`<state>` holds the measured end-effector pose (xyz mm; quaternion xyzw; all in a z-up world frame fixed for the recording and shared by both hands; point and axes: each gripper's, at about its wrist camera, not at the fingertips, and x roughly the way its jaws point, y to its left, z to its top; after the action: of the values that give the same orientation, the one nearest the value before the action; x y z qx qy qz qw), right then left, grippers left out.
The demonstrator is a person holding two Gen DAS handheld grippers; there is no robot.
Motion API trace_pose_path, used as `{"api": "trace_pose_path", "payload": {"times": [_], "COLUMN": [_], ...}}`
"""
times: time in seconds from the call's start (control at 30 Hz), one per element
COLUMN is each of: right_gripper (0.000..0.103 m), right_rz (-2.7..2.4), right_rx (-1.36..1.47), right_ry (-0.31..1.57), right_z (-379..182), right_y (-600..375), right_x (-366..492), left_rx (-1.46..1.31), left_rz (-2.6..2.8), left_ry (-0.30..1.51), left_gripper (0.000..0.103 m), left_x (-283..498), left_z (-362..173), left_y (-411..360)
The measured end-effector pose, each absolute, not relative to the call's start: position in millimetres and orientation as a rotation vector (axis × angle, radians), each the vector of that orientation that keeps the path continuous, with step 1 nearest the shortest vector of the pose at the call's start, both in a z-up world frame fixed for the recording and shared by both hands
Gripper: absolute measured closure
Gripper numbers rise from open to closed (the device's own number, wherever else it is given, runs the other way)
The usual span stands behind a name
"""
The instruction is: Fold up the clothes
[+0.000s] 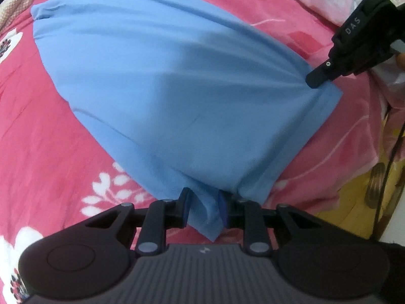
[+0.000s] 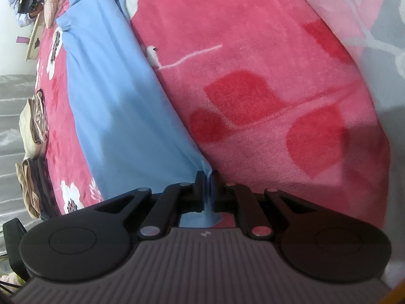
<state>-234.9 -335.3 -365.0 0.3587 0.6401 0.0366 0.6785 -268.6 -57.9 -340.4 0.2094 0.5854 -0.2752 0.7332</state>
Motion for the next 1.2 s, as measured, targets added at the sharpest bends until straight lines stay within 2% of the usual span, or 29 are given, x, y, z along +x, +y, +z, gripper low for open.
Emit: {"api": "trace_pose_path", "payload": {"times": [0.03,0.07,0.4,0.63,0.77,0.8,0.87,0.97,1.03,1.13,1.2], "right_gripper": [0.1,0.1,0.1,0.1,0.1,0.1,0.097,0.097,0.096,0.096,0.097], "right_rz": [0.081,0.081,0.103,0.131,0.136,0.141,0.146,0.158,0.165,0.167,0.179], "right_rx": [0.807,0.801,0.742,0.627,0.488,0.458,0.44,0.485,0.526,0.541,0.502], "right_ry": [1.436,1.435,1.415,1.413,1.432,1.436,1.432,1.424,1.429,1.461,1.474], "right_z": [-365.5,-364.8,-353.2,-346.0,-346.8,-346.0,-340.7,-334.9,-335.6,-342.9,-346.8], "right_y": [-335.4,-335.3,-335.5,-319.7,-309.2,-306.6,-304.5,-306.8,-308.5,-303.6,-298.5], "right_x": [-235.4,-235.8,-237.9,-235.1,-233.3,-232.6,-232.0,-233.4,-236.3,-238.7,-241.1], "left_rx": [0.448,0.432,0.067,0.137,0.19,0.186,0.116,0.016,0.014,0.09,0.147], "left_rz": [-0.599,-0.592,-0.411,-0.458,-0.486,-0.484,-0.481,-0.476,-0.491,-0.522,-0.547], "left_ry": [1.281,1.279,1.354,1.406,1.509,1.498,1.487,1.468,1.462,1.479,1.487], "left_gripper": [0.1,0.102,0.103,0.103,0.097,0.094,0.08,0.069,0.067,0.074,0.097], "left_x": [-268.2,-267.4,-269.9,-280.3,-286.8,-288.6,-287.9,-282.2,-279.0,-276.9,-277.9], "left_z": [-340.8,-339.9,-298.9,-320.0,-338.3,-334.4,-323.4,-311.9,-312.9,-325.3,-333.3], "left_y": [-56.6,-54.4,28.5,25.1,28.1,32.0,43.7,52.7,46.8,21.9,7.8]}}
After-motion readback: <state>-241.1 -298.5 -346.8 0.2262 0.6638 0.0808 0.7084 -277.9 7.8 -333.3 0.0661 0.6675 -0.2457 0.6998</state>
